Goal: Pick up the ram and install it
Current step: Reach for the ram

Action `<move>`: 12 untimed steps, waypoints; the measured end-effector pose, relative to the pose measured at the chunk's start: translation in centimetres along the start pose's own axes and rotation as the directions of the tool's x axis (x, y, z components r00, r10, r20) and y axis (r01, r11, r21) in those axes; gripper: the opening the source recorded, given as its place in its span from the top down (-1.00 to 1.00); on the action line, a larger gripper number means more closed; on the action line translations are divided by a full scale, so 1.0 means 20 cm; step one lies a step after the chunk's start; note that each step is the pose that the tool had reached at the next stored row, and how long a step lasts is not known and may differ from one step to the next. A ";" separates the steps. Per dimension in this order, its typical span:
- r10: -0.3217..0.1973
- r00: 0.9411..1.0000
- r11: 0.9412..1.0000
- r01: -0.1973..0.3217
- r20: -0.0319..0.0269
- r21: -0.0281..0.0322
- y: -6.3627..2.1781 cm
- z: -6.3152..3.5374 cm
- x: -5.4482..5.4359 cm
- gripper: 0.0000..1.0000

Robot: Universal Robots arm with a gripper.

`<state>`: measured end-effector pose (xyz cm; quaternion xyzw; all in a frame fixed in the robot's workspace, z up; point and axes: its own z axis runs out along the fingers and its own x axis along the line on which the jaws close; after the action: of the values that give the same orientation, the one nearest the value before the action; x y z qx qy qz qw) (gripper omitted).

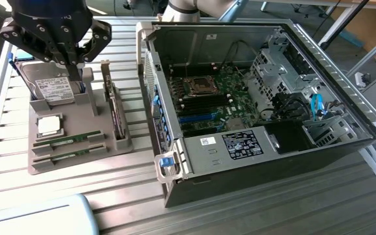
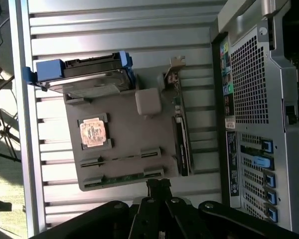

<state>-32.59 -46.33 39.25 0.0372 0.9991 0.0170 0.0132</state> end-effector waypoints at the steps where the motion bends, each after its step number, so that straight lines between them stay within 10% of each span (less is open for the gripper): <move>1: 0.000 1.000 1.000 0.000 0.000 0.000 -0.020 -0.001 0.00 0.75; 7: 0.000 1.000 1.000 0.000 0.000 0.003 -0.144 -0.004 -0.01 0.75; 12: 0.000 1.000 1.000 0.000 0.000 0.004 -0.153 -0.005 -0.01 0.75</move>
<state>-32.62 -49.40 39.24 0.0371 0.9991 0.0152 0.0133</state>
